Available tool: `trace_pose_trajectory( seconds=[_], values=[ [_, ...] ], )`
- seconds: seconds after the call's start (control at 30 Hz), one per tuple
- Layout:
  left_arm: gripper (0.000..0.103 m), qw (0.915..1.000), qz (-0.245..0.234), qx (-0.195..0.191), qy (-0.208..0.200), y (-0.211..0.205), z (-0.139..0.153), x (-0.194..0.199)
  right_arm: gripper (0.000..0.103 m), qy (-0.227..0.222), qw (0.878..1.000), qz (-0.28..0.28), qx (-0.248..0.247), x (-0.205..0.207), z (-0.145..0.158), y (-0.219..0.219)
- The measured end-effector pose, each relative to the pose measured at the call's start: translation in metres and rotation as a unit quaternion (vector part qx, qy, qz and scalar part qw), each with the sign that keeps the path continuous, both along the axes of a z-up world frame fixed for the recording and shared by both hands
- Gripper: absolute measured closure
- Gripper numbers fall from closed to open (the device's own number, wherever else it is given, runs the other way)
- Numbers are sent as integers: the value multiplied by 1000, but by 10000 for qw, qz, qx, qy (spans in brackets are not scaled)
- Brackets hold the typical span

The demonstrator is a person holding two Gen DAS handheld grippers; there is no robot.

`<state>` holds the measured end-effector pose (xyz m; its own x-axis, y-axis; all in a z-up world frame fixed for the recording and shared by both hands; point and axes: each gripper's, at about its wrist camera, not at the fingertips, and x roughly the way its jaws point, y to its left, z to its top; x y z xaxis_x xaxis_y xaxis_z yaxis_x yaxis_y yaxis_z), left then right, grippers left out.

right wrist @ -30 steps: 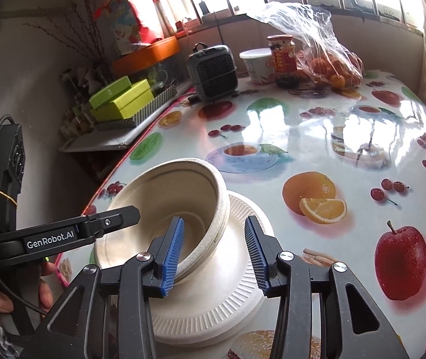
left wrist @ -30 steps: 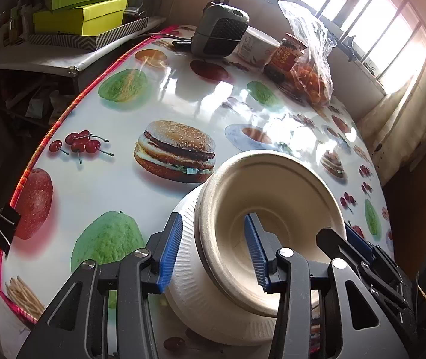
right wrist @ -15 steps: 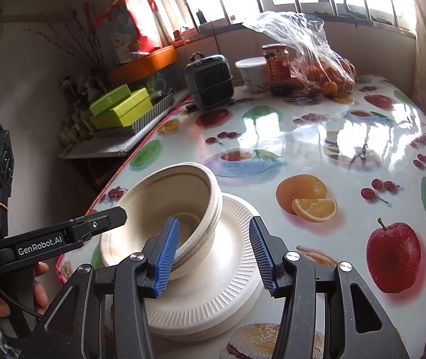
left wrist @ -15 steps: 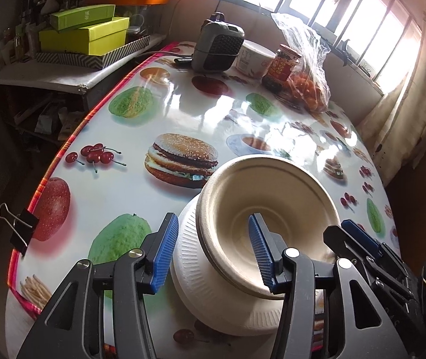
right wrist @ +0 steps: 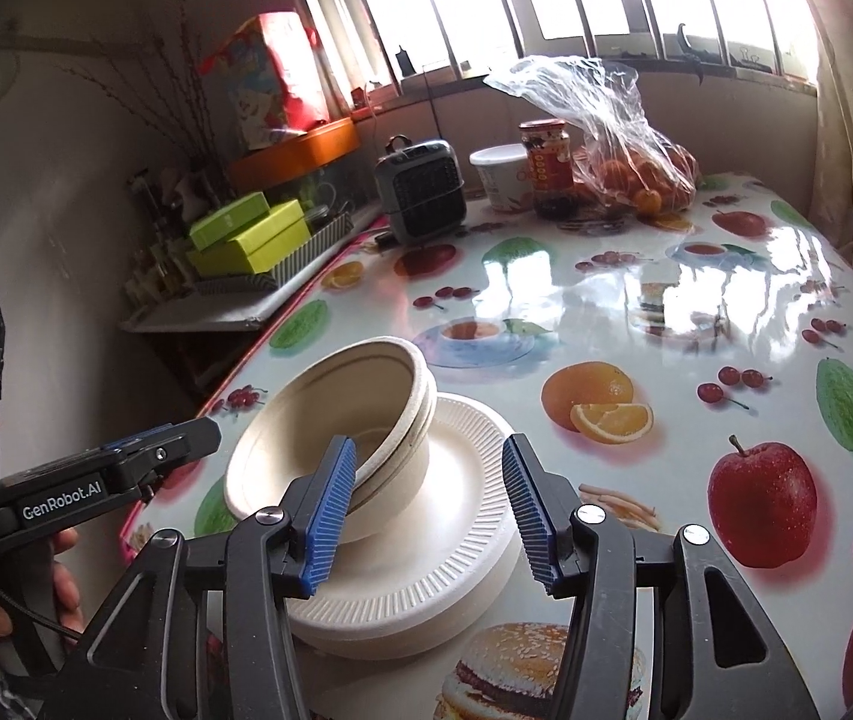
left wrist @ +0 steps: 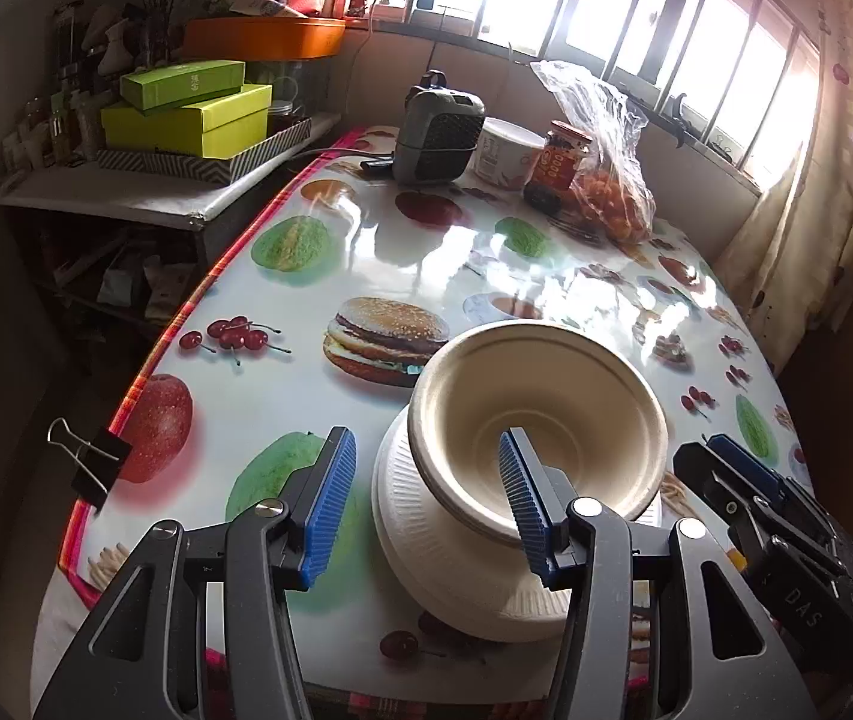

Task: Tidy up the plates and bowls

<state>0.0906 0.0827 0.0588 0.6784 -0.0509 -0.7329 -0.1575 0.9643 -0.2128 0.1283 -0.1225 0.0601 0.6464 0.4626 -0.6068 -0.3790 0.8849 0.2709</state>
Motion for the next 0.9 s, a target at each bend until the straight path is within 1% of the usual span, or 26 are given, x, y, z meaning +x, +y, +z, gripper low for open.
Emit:
trace_pose_trajectory(
  seconds=[0.17, 0.27, 0.37, 0.53, 0.7, 0.77, 0.9],
  values=[
    [52, 9999, 13, 119, -98, 0, 0, -12, 52, -78, 10000, -40, -26, -8, 2, -3],
    [52, 9990, 10, 375, -237, -1, 1, -21, 52, -146, 9999, -70, -53, -14, 3, -6],
    [52, 9990, 25, 393, -231, 2, -2, -26, 51, -220, 9996, -120, -98, -18, 2, -11],
    [52, 9981, 41, 557, -275, 3, -9, -36, 50, -259, 9991, -260, -195, -26, -4, -20],
    [52, 9968, 27, 722, -332, 2, -18, -45, 49, -166, 9984, -441, -316, -30, -16, -32],
    [52, 9969, 3, 744, -270, 2, -23, -46, 47, -125, 9981, -491, -357, -32, -22, -36],
    [51, 9960, -97, 839, -289, 1, -33, -49, 43, -34, 9973, -557, -468, -36, -33, -42]
  ],
)
